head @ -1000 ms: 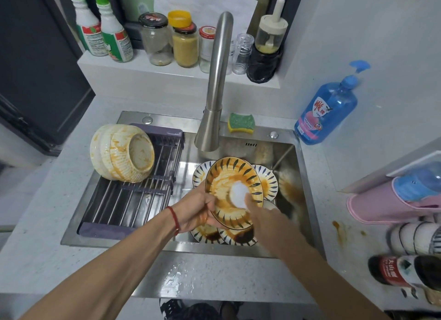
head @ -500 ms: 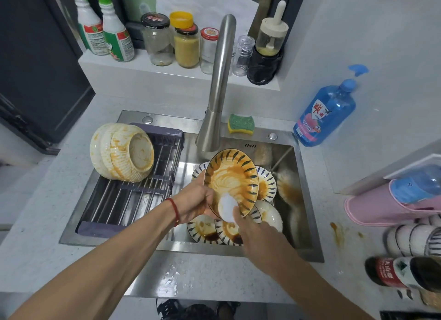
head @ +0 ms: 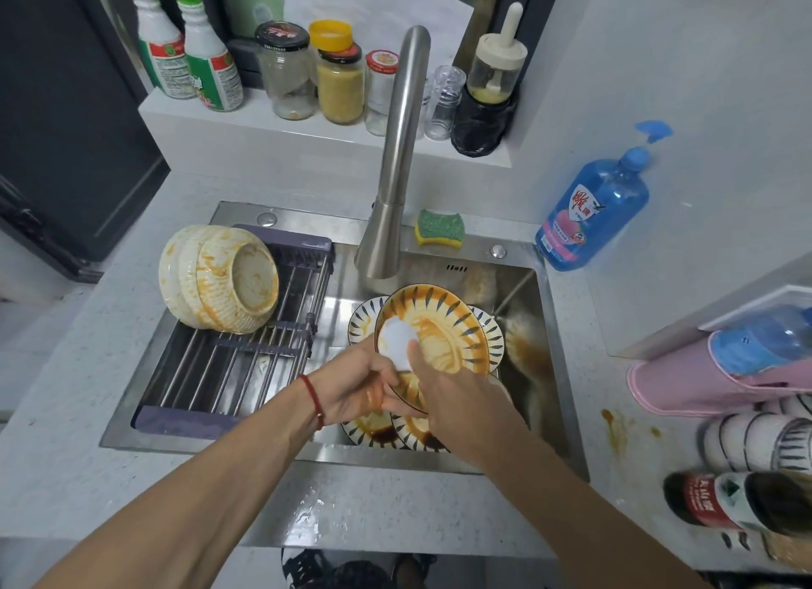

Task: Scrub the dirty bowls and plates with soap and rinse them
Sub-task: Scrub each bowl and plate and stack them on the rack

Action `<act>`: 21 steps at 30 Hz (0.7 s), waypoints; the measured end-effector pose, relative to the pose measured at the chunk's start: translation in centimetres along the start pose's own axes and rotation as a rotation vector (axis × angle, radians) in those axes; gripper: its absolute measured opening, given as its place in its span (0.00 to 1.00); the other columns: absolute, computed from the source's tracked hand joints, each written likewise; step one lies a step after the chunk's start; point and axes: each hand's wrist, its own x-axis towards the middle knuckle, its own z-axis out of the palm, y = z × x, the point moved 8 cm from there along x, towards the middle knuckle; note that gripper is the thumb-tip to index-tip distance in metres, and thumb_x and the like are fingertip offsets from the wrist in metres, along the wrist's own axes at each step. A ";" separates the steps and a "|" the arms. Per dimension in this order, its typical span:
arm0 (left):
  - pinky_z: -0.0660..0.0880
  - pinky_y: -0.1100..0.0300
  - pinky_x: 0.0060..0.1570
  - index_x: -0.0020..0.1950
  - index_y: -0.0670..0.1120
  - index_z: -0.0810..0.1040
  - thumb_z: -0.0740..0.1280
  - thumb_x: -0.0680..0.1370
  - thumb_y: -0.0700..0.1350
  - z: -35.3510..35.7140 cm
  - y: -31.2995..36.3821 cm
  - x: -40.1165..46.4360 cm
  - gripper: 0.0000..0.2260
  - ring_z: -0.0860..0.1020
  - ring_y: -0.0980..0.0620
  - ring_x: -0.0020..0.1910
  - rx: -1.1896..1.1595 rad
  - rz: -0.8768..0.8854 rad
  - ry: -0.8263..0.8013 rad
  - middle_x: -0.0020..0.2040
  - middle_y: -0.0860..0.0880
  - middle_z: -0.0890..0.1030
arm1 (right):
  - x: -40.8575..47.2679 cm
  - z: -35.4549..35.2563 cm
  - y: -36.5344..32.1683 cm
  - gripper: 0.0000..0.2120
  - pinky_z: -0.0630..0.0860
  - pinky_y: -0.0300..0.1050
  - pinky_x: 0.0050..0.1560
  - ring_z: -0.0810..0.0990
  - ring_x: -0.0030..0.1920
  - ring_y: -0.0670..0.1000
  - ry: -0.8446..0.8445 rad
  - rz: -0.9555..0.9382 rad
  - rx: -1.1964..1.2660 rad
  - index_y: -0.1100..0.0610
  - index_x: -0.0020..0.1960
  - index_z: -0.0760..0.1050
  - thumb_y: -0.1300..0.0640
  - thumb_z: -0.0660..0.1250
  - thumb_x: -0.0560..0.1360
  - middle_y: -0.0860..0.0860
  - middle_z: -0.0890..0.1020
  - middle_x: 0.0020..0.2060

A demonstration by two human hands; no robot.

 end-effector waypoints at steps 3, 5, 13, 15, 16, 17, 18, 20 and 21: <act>0.82 0.31 0.49 0.64 0.37 0.73 0.61 0.69 0.32 -0.4 0.4 -0.2 0.22 0.83 0.36 0.55 0.000 0.005 0.033 0.56 0.38 0.83 | -2.1 1.5 0.2 0.35 0.77 0.50 0.40 0.77 0.37 0.52 -0.094 -0.056 -0.026 0.48 0.82 0.43 0.59 0.58 0.82 0.51 0.80 0.41; 0.83 0.35 0.45 0.68 0.37 0.71 0.58 0.74 0.32 -1.0 0.5 -0.3 0.22 0.83 0.35 0.59 0.087 0.000 0.116 0.61 0.38 0.83 | -3.6 2.2 1.3 0.34 0.77 0.46 0.39 0.77 0.38 0.50 -0.148 -0.054 -0.030 0.48 0.82 0.43 0.58 0.59 0.83 0.52 0.81 0.46; 0.83 0.34 0.43 0.74 0.47 0.65 0.55 0.74 0.24 -0.8 0.4 0.6 0.32 0.83 0.32 0.57 0.244 0.036 0.231 0.68 0.38 0.77 | -3.3 3.3 4.7 0.31 0.70 0.40 0.36 0.75 0.36 0.46 -0.172 0.068 0.007 0.48 0.83 0.46 0.55 0.57 0.85 0.49 0.79 0.44; 0.84 0.38 0.39 0.74 0.47 0.65 0.55 0.75 0.24 -0.7 1.0 0.4 0.31 0.85 0.38 0.50 0.275 0.052 0.226 0.68 0.38 0.76 | -3.6 3.2 5.0 0.29 0.69 0.39 0.34 0.72 0.32 0.43 -0.142 0.057 0.040 0.47 0.82 0.47 0.54 0.55 0.86 0.47 0.75 0.39; 0.85 0.40 0.37 0.74 0.48 0.65 0.55 0.75 0.24 -0.7 1.2 0.3 0.32 0.85 0.40 0.47 0.287 0.053 0.222 0.69 0.39 0.76 | -3.2 2.7 6.3 0.29 0.67 0.38 0.32 0.71 0.31 0.42 -0.119 0.116 0.023 0.47 0.83 0.47 0.54 0.55 0.86 0.46 0.73 0.37; 0.85 0.42 0.35 0.74 0.49 0.65 0.55 0.75 0.23 -0.7 1.3 0.2 0.32 0.85 0.40 0.47 0.292 0.054 0.228 0.69 0.39 0.75 | -2.8 2.3 7.1 0.29 0.64 0.38 0.30 0.70 0.31 0.43 -0.102 0.158 -0.006 0.48 0.83 0.47 0.55 0.54 0.85 0.47 0.72 0.36; 0.85 0.44 0.34 0.74 0.50 0.65 0.54 0.75 0.23 -0.4 1.3 0.1 0.32 0.85 0.39 0.47 0.295 0.059 0.232 0.68 0.38 0.75 | -2.6 2.0 6.9 0.30 0.63 0.38 0.30 0.71 0.32 0.44 -0.092 0.181 -0.014 0.48 0.83 0.47 0.56 0.55 0.85 0.47 0.73 0.37; 0.84 0.49 0.31 0.74 0.47 0.65 0.53 0.74 0.23 -0.5 1.4 0.2 0.32 0.86 0.45 0.42 0.321 0.092 0.247 0.66 0.39 0.77 | -3.0 2.6 4.5 0.31 0.67 0.39 0.36 0.72 0.38 0.46 -0.109 0.135 0.008 0.48 0.83 0.47 0.57 0.56 0.85 0.50 0.78 0.45; 0.83 0.51 0.31 0.74 0.46 0.65 0.53 0.73 0.22 -0.7 1.7 0.2 0.32 0.85 0.48 0.40 0.332 0.112 0.263 0.64 0.39 0.78 | -3.3 3.1 3.2 0.31 0.70 0.41 0.39 0.73 0.41 0.47 -0.137 0.086 0.040 0.48 0.83 0.46 0.56 0.56 0.85 0.51 0.79 0.49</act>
